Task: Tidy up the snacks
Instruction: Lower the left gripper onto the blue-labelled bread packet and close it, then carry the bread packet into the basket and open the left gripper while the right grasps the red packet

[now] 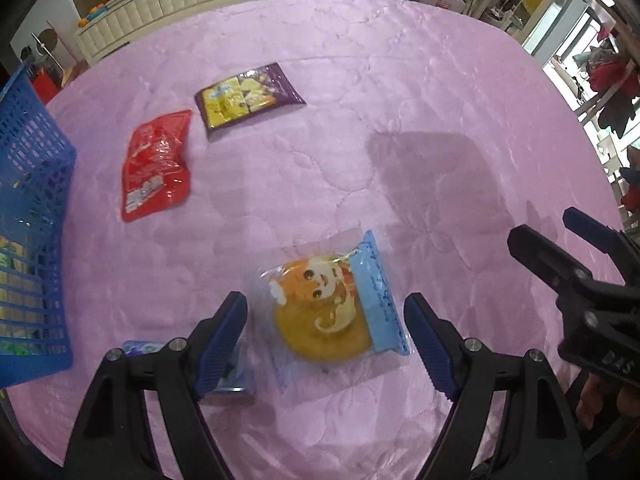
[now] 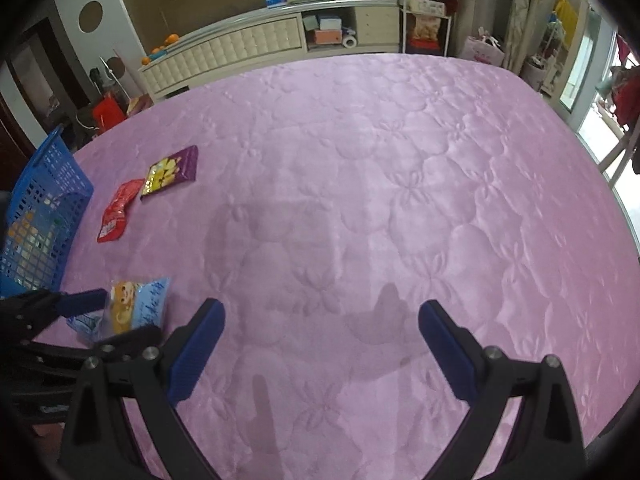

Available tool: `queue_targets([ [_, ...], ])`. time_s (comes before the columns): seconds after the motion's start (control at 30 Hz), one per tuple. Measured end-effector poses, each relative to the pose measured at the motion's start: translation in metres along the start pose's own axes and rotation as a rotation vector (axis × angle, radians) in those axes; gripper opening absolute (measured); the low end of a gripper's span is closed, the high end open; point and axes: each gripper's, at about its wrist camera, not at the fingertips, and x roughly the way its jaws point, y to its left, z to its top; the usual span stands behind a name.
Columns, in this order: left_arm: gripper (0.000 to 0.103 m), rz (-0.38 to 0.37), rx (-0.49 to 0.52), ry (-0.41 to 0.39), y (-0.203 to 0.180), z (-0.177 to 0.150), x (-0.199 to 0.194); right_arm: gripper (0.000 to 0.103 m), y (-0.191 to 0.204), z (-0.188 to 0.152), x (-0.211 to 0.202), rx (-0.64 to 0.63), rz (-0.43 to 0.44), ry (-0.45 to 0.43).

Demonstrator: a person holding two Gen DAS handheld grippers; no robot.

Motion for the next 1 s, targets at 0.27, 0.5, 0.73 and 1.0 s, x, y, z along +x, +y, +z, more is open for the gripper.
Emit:
queue_targets([
  [0.27, 0.060, 0.002, 0.026, -0.006, -0.007, -0.001, 0.006, 0.099, 0.000, -0.001, 0.004, 0.009, -0.005, 0.027],
  [0.5, 0.056, -0.045, 0.014, -0.056, 0.014, -0.004, -0.021, 0.099, 0.016, 0.001, 0.001, -0.012, -0.021, 0.041],
  [0.73, 0.056, -0.126, -0.028, -0.139, 0.054, 0.000, -0.076, 0.099, 0.048, 0.025, -0.014, -0.039, 0.007, 0.016],
  [1.0, 0.056, -0.085, -0.039, -0.262, 0.105, 0.007, -0.140, 0.099, 0.101, 0.049, -0.012, -0.068, 0.054, 0.016],
])
